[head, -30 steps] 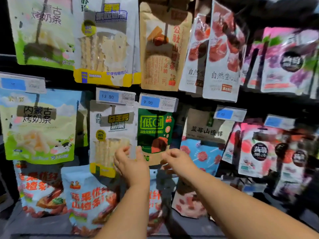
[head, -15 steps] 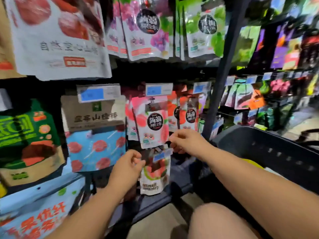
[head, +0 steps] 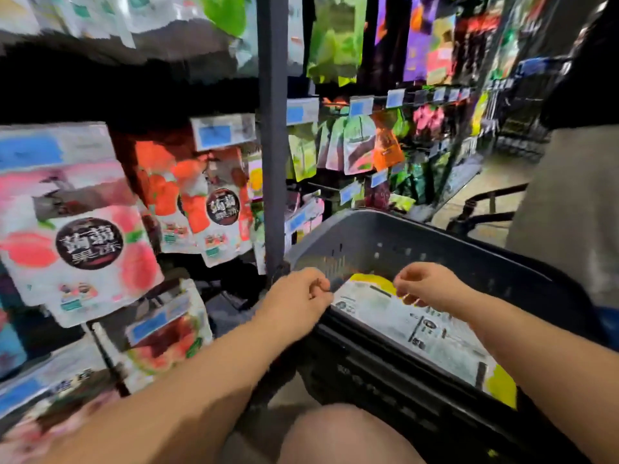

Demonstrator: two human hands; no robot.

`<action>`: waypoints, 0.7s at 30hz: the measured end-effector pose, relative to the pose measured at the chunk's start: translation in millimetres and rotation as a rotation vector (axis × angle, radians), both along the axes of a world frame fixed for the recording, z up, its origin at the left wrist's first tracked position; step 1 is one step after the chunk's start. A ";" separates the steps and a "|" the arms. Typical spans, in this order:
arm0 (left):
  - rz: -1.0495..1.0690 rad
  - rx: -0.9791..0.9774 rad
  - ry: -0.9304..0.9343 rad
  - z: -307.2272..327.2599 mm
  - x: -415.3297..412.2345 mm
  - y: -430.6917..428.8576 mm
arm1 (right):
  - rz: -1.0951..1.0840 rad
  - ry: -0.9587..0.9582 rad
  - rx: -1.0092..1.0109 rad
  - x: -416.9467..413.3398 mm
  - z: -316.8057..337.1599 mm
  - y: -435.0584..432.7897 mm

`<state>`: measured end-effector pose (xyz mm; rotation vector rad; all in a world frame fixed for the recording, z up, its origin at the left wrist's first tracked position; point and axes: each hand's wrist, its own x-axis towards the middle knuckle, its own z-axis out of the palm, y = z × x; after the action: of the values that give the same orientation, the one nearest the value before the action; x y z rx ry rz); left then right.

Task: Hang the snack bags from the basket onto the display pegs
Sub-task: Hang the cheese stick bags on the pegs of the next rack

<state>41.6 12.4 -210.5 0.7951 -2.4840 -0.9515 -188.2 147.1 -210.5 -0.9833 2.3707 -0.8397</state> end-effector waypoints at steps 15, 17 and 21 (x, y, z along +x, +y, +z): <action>-0.044 -0.376 -0.548 -17.6 -85.2 -2.0 | 0.314 0.247 0.747 -56.9 -87.3 33.0; -0.040 -0.385 -0.569 -17.9 -85.8 -1.7 | 0.315 0.257 0.742 -53.8 -89.4 28.6; -0.046 -0.411 -0.593 -16.6 -87.6 -2.6 | 0.295 0.214 0.720 -53.7 -87.1 21.6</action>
<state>-46.0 9.8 -227.1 0.9810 -3.0546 -0.1945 -241.9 168.8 -297.6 -1.0855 2.3213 0.2393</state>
